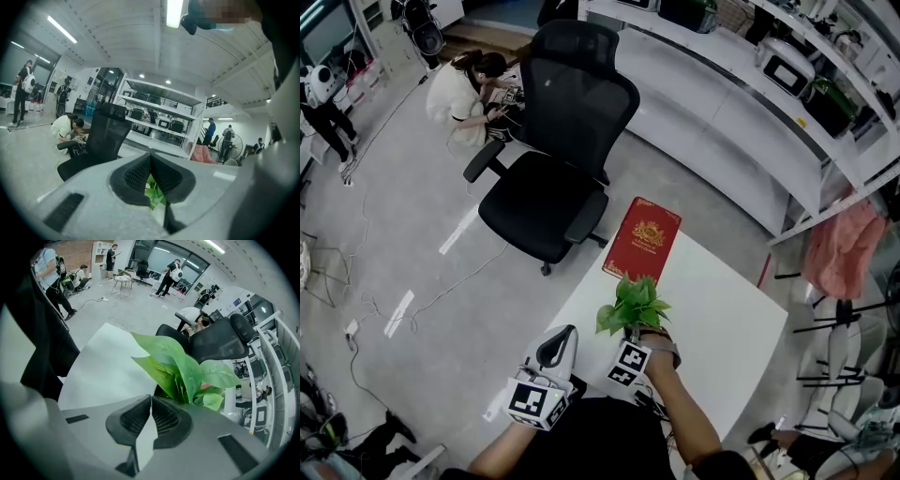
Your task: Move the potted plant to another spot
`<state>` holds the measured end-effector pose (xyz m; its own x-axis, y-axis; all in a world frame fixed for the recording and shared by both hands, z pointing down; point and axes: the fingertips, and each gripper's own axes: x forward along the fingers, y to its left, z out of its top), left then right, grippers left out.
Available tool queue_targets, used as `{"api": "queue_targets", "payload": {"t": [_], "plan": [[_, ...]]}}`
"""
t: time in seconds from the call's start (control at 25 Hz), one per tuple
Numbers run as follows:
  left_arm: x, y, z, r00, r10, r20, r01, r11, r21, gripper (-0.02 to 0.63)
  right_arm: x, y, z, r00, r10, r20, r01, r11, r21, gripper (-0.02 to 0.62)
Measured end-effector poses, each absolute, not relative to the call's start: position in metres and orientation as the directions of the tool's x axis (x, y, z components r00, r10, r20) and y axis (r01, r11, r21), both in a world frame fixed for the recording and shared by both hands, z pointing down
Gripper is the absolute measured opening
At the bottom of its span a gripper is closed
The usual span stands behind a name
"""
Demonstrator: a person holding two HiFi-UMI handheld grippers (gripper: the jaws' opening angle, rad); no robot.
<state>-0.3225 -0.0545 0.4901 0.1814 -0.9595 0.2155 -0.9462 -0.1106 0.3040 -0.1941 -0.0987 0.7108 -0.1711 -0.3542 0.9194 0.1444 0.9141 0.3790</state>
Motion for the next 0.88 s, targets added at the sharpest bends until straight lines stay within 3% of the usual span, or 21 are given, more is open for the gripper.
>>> {"api": "queue_targets", "payload": {"t": [0.88], "plan": [[-0.328, -0.051, 0.497, 0.153, -0.958, 0.242, -0.947, -0.072, 0.313, 0.014, -0.196, -0.099, 0.72, -0.168, -0.373, 0.913, 0.204, 0.892, 0.402, 0.021]]}}
